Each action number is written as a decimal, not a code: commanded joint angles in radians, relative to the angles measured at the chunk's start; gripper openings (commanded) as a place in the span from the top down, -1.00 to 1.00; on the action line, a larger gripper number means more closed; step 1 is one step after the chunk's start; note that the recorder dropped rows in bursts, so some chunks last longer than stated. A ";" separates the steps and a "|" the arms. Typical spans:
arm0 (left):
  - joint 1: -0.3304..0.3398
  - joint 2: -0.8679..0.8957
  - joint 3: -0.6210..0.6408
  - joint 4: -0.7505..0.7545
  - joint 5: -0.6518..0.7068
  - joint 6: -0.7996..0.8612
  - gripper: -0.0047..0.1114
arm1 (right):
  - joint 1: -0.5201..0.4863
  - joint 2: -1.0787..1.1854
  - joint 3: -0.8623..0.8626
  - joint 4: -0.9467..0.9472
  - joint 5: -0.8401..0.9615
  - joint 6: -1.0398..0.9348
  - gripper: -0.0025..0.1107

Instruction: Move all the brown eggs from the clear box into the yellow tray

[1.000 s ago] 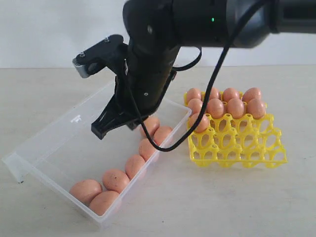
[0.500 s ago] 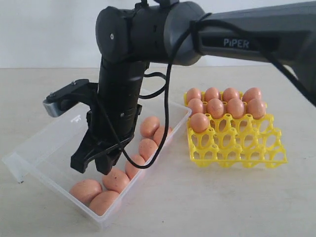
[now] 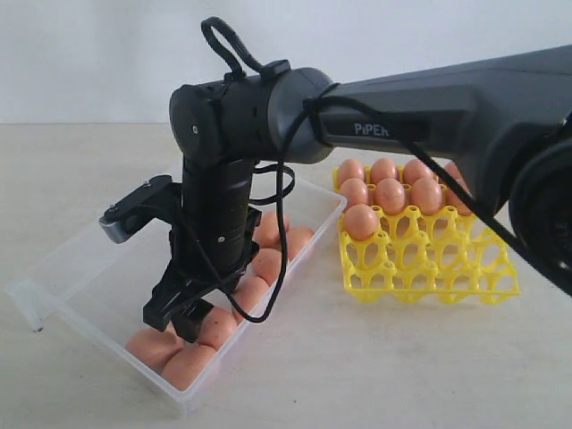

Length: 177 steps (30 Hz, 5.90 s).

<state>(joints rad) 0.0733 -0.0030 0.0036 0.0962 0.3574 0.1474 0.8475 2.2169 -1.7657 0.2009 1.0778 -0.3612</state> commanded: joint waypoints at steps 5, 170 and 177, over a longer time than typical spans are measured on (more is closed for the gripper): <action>-0.003 0.003 -0.004 0.064 0.034 0.041 0.99 | 0.000 0.039 -0.007 -0.022 -0.064 0.032 -0.26; -0.001 0.003 -0.004 -0.184 -0.110 -0.139 0.99 | -0.040 -0.804 1.060 0.261 -1.620 0.191 0.94; -0.001 0.003 -0.004 -0.179 -0.110 -0.139 0.99 | -0.303 -0.878 1.248 0.734 -1.936 0.064 0.94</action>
<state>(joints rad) 0.0733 -0.0030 0.0036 -0.0859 0.2462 0.0145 0.6691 1.3474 -0.5466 0.7950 -0.7857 -0.2673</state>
